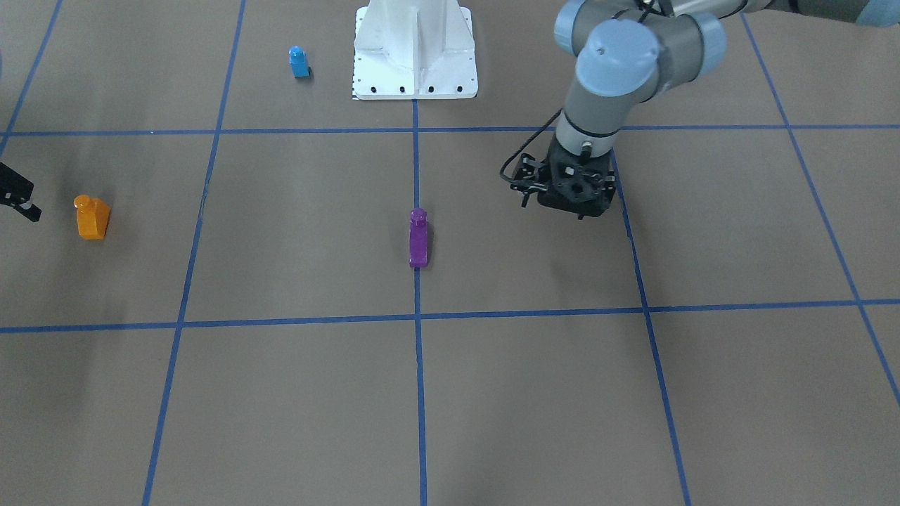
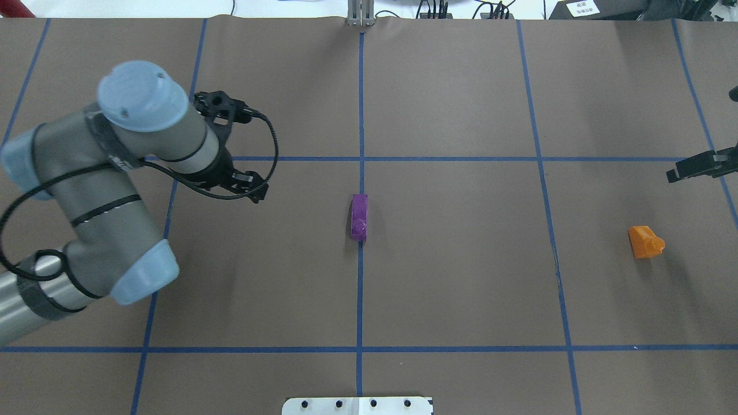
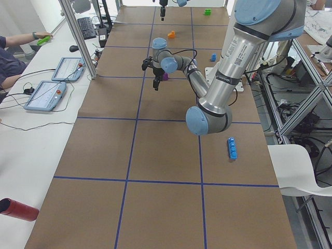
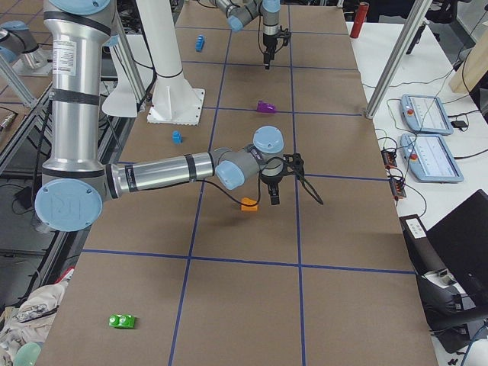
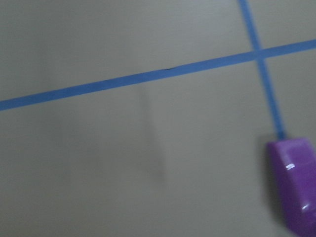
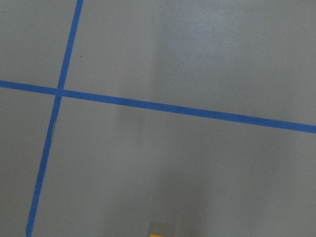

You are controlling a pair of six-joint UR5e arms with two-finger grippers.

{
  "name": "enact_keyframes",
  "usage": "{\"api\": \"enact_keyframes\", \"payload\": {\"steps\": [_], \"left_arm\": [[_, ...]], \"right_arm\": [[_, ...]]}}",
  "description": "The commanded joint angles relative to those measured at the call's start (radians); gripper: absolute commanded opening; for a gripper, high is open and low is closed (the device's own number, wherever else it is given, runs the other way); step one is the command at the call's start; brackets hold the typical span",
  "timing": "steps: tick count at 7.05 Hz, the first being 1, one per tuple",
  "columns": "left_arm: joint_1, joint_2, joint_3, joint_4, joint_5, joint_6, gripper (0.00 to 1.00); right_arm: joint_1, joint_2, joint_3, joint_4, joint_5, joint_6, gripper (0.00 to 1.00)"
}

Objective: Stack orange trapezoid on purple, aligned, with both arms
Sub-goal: 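Withdraw the left gripper while the right gripper reaches toward the orange trapezoid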

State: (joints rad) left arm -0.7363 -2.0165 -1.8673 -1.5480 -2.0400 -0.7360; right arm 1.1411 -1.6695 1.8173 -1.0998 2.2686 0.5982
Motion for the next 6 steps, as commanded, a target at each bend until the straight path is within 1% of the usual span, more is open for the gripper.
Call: {"api": "enact_keyframes", "payload": {"steps": [1,2,4,5,6], "left_arm": [[-0.069,0.093,-0.056,0.003,-0.049,0.107,1.00],[-0.069,0.094,-0.059,0.002,-0.049,0.107,1.00],[-0.069,0.093,-0.059,0.002,-0.049,0.104,1.00],[-0.069,0.093,-0.059,0.002,-0.049,0.098,1.00],[-0.069,0.091,-0.059,0.002,-0.049,0.095,1.00]], "right_arm": [[-0.153,-0.045,-0.001,0.124,-0.129,0.208,1.00],[-0.205,-0.074,-0.006,0.167,-0.180,0.241,1.00],[-0.250,-0.097,-0.013,0.170,-0.184,0.253,0.98],[-0.264,-0.107,-0.013,0.170,-0.188,0.252,0.93],[-0.271,-0.120,-0.019,0.170,-0.190,0.239,0.85]]}}
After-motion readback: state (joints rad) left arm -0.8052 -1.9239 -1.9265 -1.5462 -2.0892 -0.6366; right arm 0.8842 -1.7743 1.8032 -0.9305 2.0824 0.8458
